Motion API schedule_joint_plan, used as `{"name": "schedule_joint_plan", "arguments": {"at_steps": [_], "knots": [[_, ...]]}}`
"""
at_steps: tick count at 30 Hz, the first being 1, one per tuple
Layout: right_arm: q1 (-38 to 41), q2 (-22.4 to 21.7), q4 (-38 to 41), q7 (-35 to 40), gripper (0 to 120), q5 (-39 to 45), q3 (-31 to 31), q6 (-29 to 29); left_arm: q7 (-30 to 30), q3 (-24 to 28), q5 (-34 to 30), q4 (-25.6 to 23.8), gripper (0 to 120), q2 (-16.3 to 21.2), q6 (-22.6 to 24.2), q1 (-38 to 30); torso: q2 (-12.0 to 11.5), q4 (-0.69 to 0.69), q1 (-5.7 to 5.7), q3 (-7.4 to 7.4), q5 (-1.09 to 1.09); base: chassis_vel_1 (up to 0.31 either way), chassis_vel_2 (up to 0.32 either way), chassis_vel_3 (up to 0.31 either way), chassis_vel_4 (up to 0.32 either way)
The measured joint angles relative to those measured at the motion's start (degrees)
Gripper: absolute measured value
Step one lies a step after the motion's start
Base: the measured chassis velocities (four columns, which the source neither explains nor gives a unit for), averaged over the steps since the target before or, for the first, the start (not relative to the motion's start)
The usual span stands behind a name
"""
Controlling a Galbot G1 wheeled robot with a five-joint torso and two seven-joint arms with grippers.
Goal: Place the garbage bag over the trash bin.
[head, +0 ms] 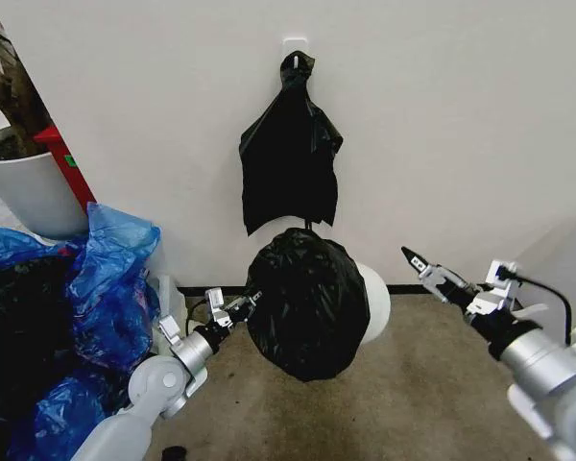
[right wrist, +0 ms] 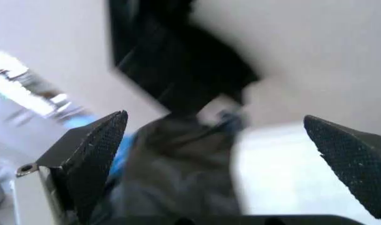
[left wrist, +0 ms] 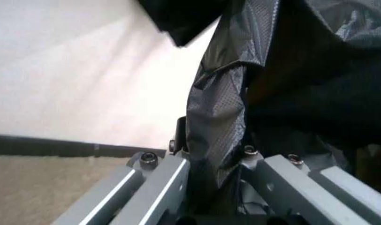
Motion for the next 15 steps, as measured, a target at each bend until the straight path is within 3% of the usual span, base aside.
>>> {"name": "schedule_joint_plan", "arguments": {"at_steps": [4,7,11,15], "knots": [[2.60,-1.78,-0.07,-2.36,100,-0.46,-3.33,-4.24,9.18,-0.25,3.81,2.25,1,-0.37,-0.29,-1.18,0.00,-0.01,0.00,0.00,0.00,0.000,0.000,0.000,0.000],[6.60,-2.39,-0.09,1.41,100,-1.92,-6.61,-6.37,13.52,-1.06,6.58,2.36,1,-0.50,-0.49,-1.41,0.00,0.01,0.00,0.00,0.00,0.000,0.000,0.000,0.000],[11.46,-2.84,-0.14,10.46,100,-5.96,-12.22,-7.53,15.03,-1.66,7.86,1.24,1,-0.37,-0.63,-0.99,0.00,0.02,0.00,0.00,0.01,0.000,0.000,0.000,0.000],[12.46,-3.35,-0.15,14.03,100,-11.55,-15.43,-8.20,15.10,-2.14,8.04,-0.39,1,-0.08,-0.65,-0.02,0.00,0.01,0.00,0.00,-0.01,0.000,0.000,0.000,0.000]]}}
